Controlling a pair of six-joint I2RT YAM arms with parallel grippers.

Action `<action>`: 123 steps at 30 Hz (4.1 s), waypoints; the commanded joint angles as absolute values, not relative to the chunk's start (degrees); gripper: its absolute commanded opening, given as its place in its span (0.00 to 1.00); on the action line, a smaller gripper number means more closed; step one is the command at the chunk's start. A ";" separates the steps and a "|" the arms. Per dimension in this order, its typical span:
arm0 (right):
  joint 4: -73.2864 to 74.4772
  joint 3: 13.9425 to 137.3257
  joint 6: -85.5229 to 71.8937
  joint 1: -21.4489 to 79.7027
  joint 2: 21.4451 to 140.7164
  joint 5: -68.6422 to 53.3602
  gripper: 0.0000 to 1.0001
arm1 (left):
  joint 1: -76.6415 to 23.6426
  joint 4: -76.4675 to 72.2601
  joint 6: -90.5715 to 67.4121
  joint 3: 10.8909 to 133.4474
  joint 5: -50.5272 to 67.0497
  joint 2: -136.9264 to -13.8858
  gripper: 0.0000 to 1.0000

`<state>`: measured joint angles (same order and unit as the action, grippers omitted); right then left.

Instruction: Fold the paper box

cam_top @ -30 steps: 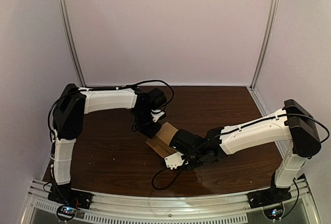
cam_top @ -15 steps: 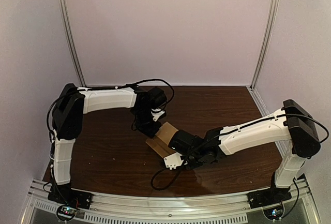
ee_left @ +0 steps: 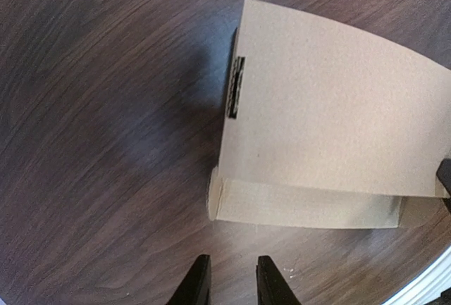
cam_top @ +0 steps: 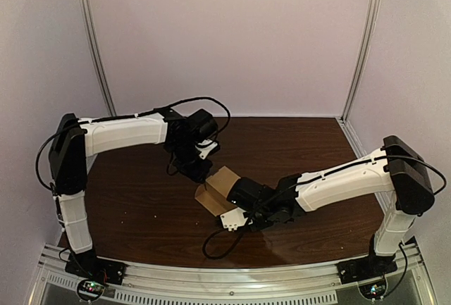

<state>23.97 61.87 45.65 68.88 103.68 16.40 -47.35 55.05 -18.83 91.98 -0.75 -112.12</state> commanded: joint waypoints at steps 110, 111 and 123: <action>37.04 58.18 45.00 70.02 112.42 1.44 0.38 | -44.18 -13.27 -12.33 42.80 3.70 -98.29 0.00; 37.08 58.18 45.02 69.97 112.41 1.47 0.38 | -44.15 -13.58 -12.17 42.46 3.74 -98.00 0.00; 37.16 58.44 45.00 70.01 112.62 1.49 0.38 | -45.31 -11.47 -9.70 43.68 1.73 -96.22 0.00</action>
